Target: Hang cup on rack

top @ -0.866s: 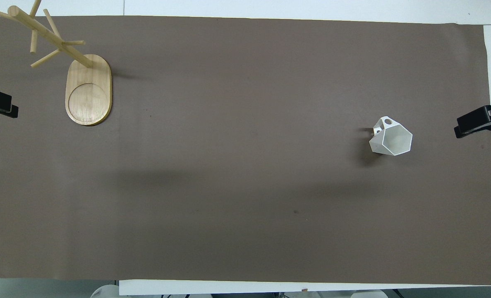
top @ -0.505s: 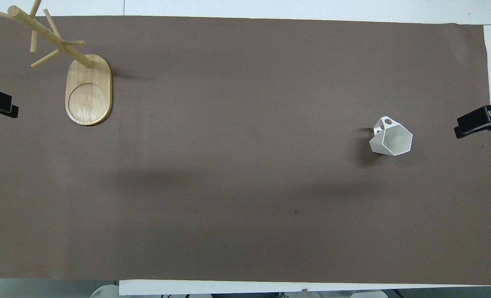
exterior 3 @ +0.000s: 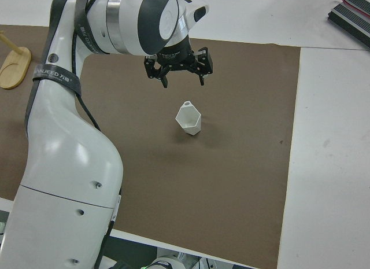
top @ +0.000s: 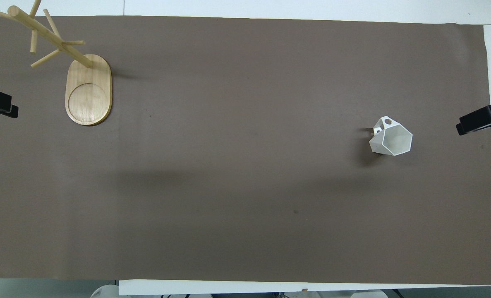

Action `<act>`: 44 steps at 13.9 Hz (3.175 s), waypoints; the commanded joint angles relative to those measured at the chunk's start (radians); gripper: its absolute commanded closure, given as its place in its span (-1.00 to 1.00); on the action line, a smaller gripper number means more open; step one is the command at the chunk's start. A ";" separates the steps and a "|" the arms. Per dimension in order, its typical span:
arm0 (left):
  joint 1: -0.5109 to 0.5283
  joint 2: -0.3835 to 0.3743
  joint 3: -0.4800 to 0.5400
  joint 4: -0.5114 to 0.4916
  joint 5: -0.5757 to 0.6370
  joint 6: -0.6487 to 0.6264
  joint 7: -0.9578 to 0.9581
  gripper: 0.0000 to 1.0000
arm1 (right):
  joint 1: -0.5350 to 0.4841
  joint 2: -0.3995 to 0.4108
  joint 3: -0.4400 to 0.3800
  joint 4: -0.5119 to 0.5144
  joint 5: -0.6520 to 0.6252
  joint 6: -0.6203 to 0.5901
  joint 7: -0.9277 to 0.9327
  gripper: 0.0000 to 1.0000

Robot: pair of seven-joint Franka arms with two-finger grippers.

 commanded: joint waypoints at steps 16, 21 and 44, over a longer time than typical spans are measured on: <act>0.004 -0.029 0.000 -0.030 -0.005 -0.004 0.009 -1.00 | -0.500 0.586 0.010 -0.039 0.908 -0.010 -1.841 -1.00; 0.004 -0.029 0.000 -0.030 -0.005 -0.004 0.009 -1.00 | -0.473 0.678 0.019 -0.105 1.011 -0.050 -2.061 -1.00; -0.010 -0.029 -0.005 -0.030 -0.005 0.002 0.007 -1.00 | -0.347 0.629 0.058 -0.240 1.033 -0.116 -2.245 -0.06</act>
